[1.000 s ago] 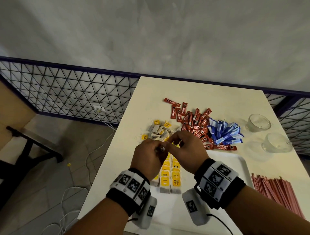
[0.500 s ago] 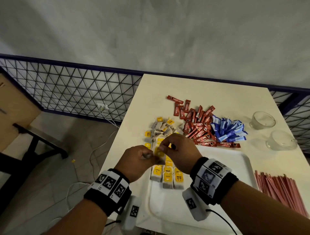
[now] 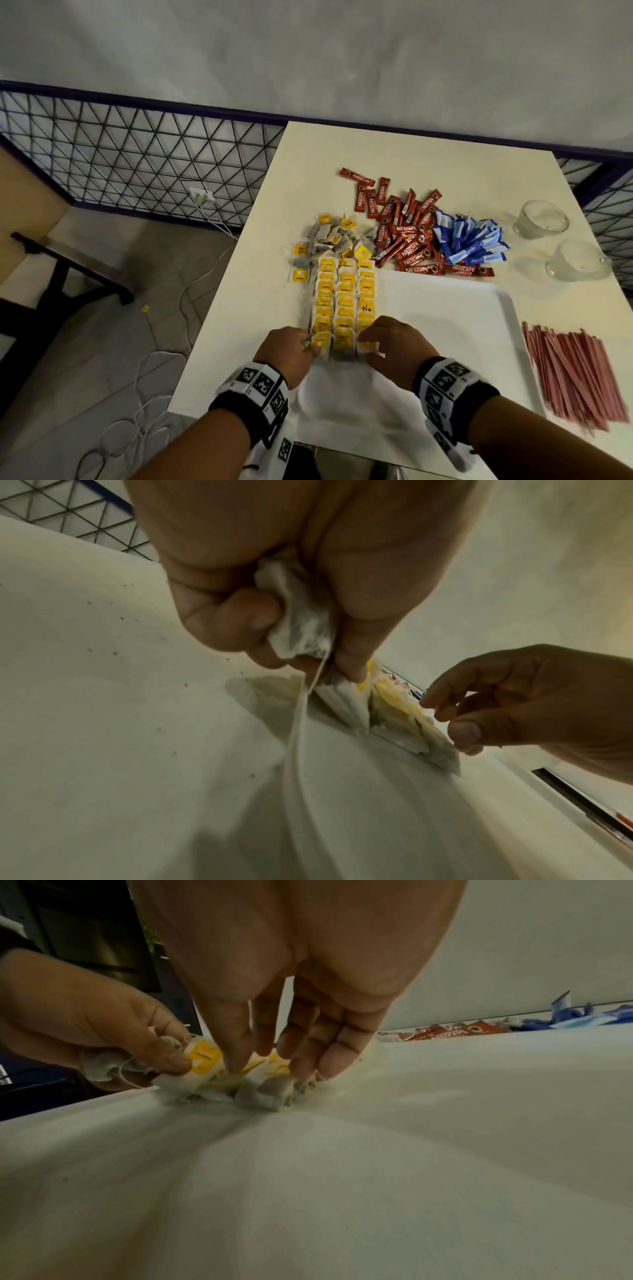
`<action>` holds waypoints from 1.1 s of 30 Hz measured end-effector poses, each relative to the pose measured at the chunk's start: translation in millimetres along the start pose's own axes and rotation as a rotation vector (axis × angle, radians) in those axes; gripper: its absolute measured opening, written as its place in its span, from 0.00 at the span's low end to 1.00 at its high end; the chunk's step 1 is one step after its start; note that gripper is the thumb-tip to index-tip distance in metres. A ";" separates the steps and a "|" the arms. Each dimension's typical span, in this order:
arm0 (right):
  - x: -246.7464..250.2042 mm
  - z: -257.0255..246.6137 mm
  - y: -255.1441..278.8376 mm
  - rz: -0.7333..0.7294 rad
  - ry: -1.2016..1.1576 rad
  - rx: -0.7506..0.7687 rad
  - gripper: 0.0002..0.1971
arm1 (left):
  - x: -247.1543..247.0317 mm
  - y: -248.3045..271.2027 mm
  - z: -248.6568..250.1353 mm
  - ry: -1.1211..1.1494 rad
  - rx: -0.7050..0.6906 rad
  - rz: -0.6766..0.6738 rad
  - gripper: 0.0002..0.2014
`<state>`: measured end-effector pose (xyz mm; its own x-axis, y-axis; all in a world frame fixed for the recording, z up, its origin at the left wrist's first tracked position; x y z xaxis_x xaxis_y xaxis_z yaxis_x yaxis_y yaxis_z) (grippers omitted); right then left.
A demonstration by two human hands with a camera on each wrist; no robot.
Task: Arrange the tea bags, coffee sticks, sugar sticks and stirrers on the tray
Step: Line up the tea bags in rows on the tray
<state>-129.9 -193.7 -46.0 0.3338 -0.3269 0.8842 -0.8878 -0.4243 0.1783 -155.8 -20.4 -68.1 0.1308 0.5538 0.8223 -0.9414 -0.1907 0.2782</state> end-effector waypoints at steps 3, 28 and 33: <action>-5.7 2.4 3.2 0.006 -0.016 -0.013 0.15 | -1.9 -2.1 -5.1 0.013 0.046 0.041 0.12; -10.5 -2.1 0.0 0.014 0.006 0.036 0.14 | 3.6 -2.3 4.7 0.072 0.004 0.108 0.09; 25.7 -22.4 -5.8 0.227 -0.115 0.088 0.13 | 5.7 -2.8 -0.9 0.914 0.401 0.043 0.08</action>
<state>-123.3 -180.7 -14.7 0.1679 -0.5137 0.8414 -0.9145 -0.3998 -0.0616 -152.7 -16.0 -64.7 -0.3492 0.9186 0.1853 -0.7430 -0.3919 0.5426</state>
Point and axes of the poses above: each hand's wrist, its own y-axis away from the middle knuckle, its own x-axis out of the back of the hand, z = x × y, the point moved 9 cm from there along -y, towards the middle knuckle, and after that the axes turned 12 degrees about z, right-handed, at the moved point
